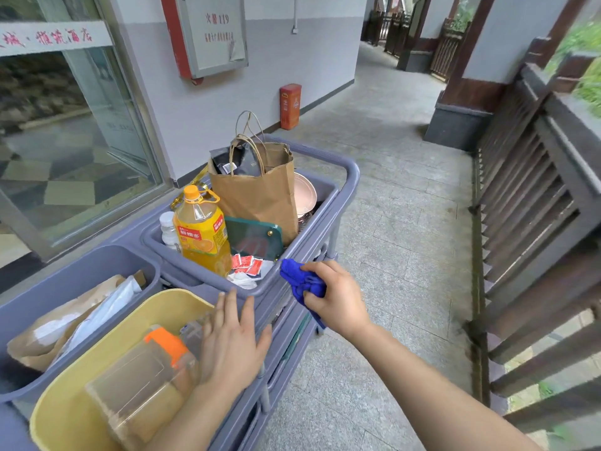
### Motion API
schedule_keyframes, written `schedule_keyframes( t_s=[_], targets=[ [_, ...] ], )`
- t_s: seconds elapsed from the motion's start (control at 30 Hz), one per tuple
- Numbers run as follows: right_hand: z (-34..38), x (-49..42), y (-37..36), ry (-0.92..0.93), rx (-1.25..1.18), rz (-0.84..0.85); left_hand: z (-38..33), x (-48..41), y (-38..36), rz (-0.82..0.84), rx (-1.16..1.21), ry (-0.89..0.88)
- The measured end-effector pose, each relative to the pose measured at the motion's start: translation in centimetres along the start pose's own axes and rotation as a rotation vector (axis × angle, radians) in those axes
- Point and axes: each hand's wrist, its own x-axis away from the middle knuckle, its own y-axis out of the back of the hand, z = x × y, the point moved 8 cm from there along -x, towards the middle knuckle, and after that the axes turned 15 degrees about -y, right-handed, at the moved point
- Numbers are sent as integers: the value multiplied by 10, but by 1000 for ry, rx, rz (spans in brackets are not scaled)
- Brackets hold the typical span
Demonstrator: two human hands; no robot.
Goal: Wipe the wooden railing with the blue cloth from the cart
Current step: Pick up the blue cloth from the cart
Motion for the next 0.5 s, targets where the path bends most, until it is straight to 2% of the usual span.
schedule_keyframes(
  t_s=[0.2,0.5],
  targets=[
    [-38,24,70,-94,58,-138,-73,-39,16,-54,79,-192],
    [-86,95,168,-283,123,-380,-181,-65,25,-41,159,-492]
  ],
)
